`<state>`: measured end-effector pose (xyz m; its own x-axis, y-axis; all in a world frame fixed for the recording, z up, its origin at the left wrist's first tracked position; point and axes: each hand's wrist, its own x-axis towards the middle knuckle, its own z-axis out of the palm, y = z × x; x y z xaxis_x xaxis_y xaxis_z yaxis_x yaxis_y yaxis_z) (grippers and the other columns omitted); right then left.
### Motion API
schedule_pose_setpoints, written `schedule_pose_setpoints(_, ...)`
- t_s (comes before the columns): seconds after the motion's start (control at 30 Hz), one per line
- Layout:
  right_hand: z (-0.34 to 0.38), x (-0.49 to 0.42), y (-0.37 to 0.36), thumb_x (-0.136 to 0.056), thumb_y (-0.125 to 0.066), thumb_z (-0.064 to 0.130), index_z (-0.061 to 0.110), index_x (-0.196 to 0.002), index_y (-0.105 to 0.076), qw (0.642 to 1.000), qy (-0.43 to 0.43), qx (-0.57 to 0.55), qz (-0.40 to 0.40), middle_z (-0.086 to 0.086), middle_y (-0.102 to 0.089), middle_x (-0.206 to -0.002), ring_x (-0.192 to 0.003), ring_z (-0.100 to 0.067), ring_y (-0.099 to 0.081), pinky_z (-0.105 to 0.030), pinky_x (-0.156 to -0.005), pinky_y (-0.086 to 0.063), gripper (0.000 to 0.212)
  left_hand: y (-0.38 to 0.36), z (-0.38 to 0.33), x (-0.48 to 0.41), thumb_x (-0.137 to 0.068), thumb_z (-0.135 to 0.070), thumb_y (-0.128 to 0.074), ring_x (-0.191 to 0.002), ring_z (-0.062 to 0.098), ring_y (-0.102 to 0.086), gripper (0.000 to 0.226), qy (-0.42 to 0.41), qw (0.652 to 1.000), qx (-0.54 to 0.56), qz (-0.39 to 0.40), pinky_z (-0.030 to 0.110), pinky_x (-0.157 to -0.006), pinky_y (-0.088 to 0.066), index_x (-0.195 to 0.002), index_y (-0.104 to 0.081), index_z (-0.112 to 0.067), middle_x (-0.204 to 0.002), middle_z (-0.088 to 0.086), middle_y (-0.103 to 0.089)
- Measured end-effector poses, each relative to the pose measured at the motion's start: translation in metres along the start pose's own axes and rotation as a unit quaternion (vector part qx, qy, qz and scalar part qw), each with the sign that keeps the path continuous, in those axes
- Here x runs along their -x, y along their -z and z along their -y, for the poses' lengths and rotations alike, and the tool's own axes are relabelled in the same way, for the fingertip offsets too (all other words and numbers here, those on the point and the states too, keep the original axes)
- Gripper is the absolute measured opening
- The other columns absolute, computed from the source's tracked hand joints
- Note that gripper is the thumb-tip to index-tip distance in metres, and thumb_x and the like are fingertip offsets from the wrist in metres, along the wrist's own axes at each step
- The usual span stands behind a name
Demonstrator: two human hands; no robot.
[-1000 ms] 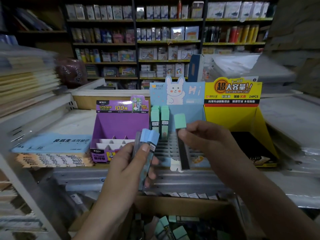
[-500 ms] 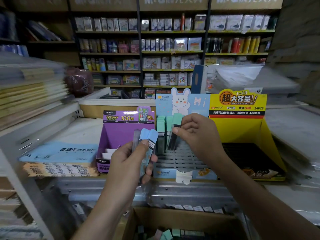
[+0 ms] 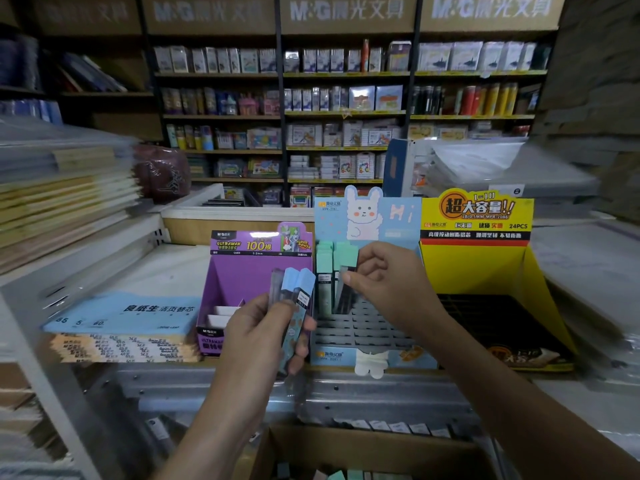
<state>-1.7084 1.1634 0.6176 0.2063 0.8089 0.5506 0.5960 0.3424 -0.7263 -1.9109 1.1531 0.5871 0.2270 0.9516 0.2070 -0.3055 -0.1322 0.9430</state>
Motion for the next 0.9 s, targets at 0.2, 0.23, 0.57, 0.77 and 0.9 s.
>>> schedule_pose_setpoints(0.2, 0.0, -0.005, 0.007, -0.088, -0.076, 0.017, 0.006, -0.087, -0.067, 0.999, 0.027, -0.019, -0.023, -0.013, -0.067, -0.075, -0.067, -0.024, -0.063, -0.035, -0.065, -0.056, 0.014, 0.001, 0.002, -0.001, -0.104, -0.016, -0.053, -0.05, 0.018, -0.052, 0.019, 0.005, 1.0, 0.004, -0.008, 0.027, -0.04, -0.038, -0.089, -0.063, -0.01, -0.079, 0.017, -0.071)
schedule_pose_setpoints(0.23, 0.0, -0.007, 0.009, -0.088, -0.075, 0.015, 0.003, -0.088, -0.065, 0.998, 0.03, -0.038, -0.029, -0.021, -0.066, -0.077, -0.07, -0.034, -0.063, -0.042, -0.065, -0.057, 0.016, 0.0, 0.002, -0.001, -0.104, -0.015, -0.053, -0.05, 0.018, -0.052, 0.019, 0.005, 1.0, 0.006, -0.01, 0.027, -0.039, -0.038, -0.088, -0.063, -0.01, -0.078, 0.016, -0.071)
schedule_pose_setpoints(0.57, -0.004, -0.008, 0.006, -0.089, -0.071, 0.008, 0.02, -0.092, -0.046, 0.997, 0.027, -0.069, -0.039, 0.012, -0.043, -0.05, -0.045, -0.005, -0.036, -0.015, -0.048, -0.035, 0.029, -0.005, 0.001, 0.001, -0.104, -0.017, -0.052, -0.051, 0.017, -0.053, 0.017, -0.001, 1.0, -0.028, -0.006, 0.027, -0.041, -0.039, -0.096, -0.06, -0.005, -0.077, 0.011, -0.07)
schedule_pose_setpoints(0.77, 0.001, -0.007, 0.009, -0.078, -0.085, 0.013, 0.023, -0.095, -0.047, 0.996, -0.032, -0.083, -0.018, -0.009, -0.062, -0.078, -0.049, -0.018, -0.061, -0.03, -0.045, -0.049, 0.043, -0.002, -0.001, 0.002, -0.104, -0.018, -0.052, -0.052, 0.017, -0.054, 0.019, -0.013, 0.999, -0.041, -0.006, 0.026, -0.041, -0.041, -0.093, -0.061, -0.006, -0.077, 0.01, -0.071)
schedule_pose_setpoints(0.9, 0.005, -0.005, 0.016, -0.079, -0.081, -0.001, 0.002, -0.103, -0.057, 0.981, -0.089, -0.172, 0.028, -0.015, -0.072, -0.078, -0.066, -0.032, -0.075, -0.037, -0.056, -0.061, 0.034, -0.003, -0.001, 0.002, -0.104, -0.017, -0.052, -0.051, 0.017, -0.053, 0.02, -0.017, 0.999, -0.037, -0.007, 0.026, -0.041, -0.04, -0.09, -0.059, -0.006, -0.076, 0.009, -0.07)
